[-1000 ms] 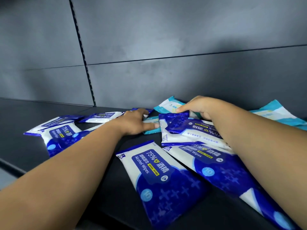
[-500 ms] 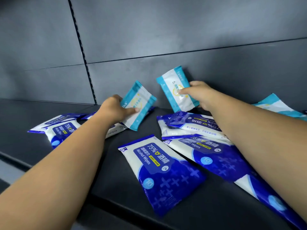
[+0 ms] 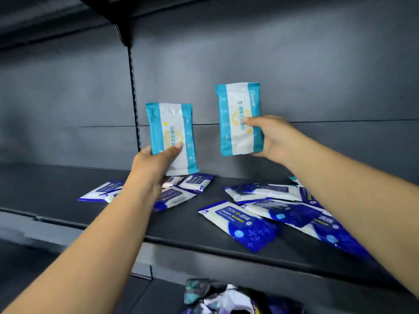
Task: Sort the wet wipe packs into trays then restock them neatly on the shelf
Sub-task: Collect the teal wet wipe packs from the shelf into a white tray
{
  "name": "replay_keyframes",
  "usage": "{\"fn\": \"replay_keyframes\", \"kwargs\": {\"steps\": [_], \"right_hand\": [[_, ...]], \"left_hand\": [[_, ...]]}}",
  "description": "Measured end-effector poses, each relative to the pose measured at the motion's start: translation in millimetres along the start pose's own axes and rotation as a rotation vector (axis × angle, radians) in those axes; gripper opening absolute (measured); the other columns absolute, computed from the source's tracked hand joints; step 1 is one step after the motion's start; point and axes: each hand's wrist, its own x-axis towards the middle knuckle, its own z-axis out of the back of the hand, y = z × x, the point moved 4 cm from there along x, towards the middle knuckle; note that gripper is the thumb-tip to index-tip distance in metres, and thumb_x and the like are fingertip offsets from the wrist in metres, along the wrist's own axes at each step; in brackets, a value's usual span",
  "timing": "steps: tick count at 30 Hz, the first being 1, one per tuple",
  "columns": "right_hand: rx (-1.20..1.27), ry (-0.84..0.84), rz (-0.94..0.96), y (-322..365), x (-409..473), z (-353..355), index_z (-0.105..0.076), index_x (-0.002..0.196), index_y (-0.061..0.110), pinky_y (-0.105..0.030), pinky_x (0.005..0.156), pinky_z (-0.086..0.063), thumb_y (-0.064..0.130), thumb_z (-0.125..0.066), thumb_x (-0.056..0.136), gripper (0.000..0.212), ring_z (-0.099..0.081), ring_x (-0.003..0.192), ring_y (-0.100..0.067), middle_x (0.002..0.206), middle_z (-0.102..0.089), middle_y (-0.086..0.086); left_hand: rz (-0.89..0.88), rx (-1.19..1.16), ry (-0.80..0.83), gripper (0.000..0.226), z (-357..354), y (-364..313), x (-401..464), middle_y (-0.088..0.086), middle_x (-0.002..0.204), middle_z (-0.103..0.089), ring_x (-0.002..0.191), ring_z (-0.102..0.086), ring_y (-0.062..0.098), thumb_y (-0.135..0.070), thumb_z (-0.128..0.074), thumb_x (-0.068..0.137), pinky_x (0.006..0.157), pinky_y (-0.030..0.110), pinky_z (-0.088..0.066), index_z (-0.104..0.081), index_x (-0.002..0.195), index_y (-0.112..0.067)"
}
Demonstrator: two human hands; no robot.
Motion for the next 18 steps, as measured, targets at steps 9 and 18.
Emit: {"fn": "replay_keyframes", "kwargs": {"steps": [9,18], "right_hand": [[-0.030,-0.054,0.002,-53.6,-152.8,-91.8,-0.066,0.078,0.015,-0.035,0.074,-0.055,0.012,-0.063,0.085,0.008,-0.066,0.065,-0.012,0.071,-0.071,0.004],[0.099,-0.110,-0.393,-228.5,-258.3,-128.8,-0.061,0.093,0.007,-0.036,0.076,-0.055,-0.004,-0.056,0.085,0.014,-0.065,0.078,-0.018,0.088,-0.068,-0.006]], "left_hand": [[0.054,-0.064,0.214,0.017,108.3,-17.0,-89.7,0.000,0.091,-0.073,0.079,-0.070,0.014,-0.003,-0.062,0.083,0.072,0.031,-0.058,-0.064,0.098,-0.011],[0.247,0.143,0.032,0.025,239.8,112.4,-188.2,-0.006,0.095,-0.071,0.090,-0.067,0.013,-0.019,-0.074,0.075,0.080,0.030,-0.052,-0.063,0.098,-0.018]]}}
